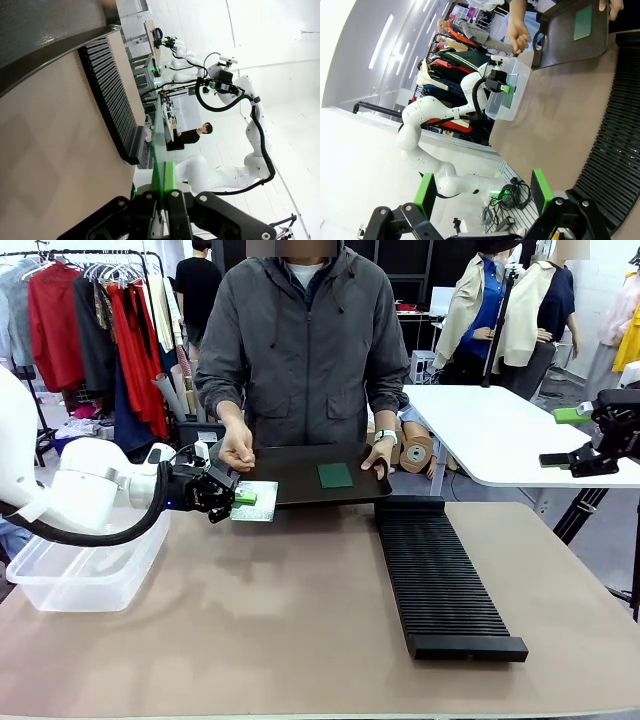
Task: Sort PCBs into racks and boxes based on the side picked up.
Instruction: If the short side of the Blank PCB is picked up, insert it into the PCB Rack ; if the long side is picked up, place it in the Organizing box, then pick up the Blank PCB handed by the Human.
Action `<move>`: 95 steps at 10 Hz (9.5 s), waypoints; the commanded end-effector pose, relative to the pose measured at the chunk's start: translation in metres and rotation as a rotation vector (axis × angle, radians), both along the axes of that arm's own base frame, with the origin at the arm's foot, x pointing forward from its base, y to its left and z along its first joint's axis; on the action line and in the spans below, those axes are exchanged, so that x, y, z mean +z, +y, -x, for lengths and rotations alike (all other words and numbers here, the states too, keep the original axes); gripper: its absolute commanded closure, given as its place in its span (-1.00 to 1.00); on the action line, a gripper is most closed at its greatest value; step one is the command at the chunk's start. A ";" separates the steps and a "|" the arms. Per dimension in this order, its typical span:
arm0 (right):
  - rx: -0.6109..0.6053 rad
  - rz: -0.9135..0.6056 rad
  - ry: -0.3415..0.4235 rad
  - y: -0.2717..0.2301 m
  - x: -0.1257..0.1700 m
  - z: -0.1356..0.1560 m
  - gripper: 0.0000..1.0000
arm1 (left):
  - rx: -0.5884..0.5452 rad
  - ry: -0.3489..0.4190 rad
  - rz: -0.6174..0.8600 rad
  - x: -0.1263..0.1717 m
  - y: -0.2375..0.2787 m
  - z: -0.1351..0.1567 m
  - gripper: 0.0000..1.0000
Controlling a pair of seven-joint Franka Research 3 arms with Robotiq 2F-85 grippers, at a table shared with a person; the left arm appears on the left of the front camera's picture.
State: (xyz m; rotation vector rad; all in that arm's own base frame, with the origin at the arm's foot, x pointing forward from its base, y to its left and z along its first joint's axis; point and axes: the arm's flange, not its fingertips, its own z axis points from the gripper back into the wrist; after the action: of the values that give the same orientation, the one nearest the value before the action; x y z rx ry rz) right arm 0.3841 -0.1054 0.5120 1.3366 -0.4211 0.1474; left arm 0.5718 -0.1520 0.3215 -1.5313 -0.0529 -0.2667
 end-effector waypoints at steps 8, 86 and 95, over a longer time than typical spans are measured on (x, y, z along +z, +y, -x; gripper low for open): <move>-0.007 0.006 -0.016 0.001 -0.001 0.002 -1.00 | 0.001 0.003 0.005 0.001 -0.002 0.000 1.00; -0.007 0.006 -0.016 0.001 -0.001 0.002 -1.00 | 0.114 0.006 -0.130 0.129 0.238 0.019 -1.00; -0.007 0.006 -0.016 0.001 -0.001 0.002 -1.00 | 0.101 -0.004 -0.055 0.128 0.234 0.025 -1.00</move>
State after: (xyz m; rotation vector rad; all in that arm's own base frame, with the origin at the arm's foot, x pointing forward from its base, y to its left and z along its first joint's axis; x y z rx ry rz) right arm 0.3841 -0.1052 0.5118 1.3358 -0.4207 0.1471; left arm 0.5461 0.0814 0.4475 -1.4700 -0.1221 -0.1869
